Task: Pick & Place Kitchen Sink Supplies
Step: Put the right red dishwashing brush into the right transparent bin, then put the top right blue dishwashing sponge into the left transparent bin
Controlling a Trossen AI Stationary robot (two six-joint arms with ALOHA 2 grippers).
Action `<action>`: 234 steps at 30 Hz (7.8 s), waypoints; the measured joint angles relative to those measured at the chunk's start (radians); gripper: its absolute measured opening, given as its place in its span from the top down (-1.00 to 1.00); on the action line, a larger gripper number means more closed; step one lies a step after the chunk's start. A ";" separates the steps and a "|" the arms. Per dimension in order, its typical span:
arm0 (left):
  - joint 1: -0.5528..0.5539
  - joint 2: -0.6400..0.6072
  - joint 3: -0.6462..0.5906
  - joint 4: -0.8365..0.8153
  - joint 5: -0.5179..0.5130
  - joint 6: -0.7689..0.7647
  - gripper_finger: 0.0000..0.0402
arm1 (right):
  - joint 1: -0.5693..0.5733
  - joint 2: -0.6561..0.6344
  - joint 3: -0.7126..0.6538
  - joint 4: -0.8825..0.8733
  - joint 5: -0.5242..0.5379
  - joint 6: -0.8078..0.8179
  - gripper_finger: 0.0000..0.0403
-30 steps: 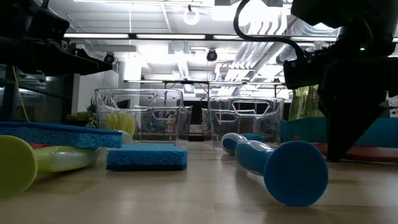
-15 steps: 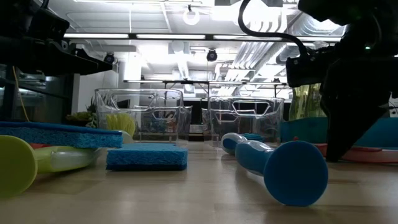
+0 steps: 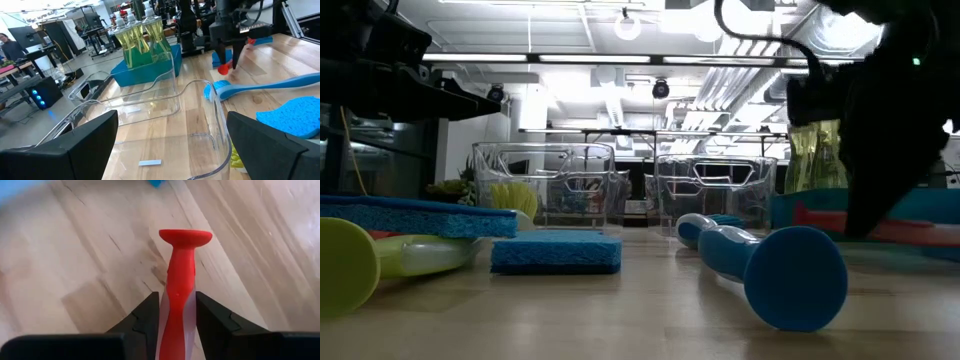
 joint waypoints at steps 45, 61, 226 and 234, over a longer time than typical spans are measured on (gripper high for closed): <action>0.000 0.000 0.000 0.000 0.000 0.000 -0.83 | -0.152 -0.337 0.006 0.438 0.117 -0.462 0.51; 0.000 0.000 0.000 0.000 0.000 0.000 -0.83 | -0.151 -0.337 0.007 0.645 0.118 -0.903 0.51; 0.000 0.000 0.000 0.000 0.000 0.000 -0.83 | -0.372 -0.403 0.006 0.488 0.022 -1.161 -0.06; 0.000 0.000 0.000 0.000 0.000 0.000 -0.83 | -0.288 -0.403 0.006 0.354 -0.025 -1.004 -0.06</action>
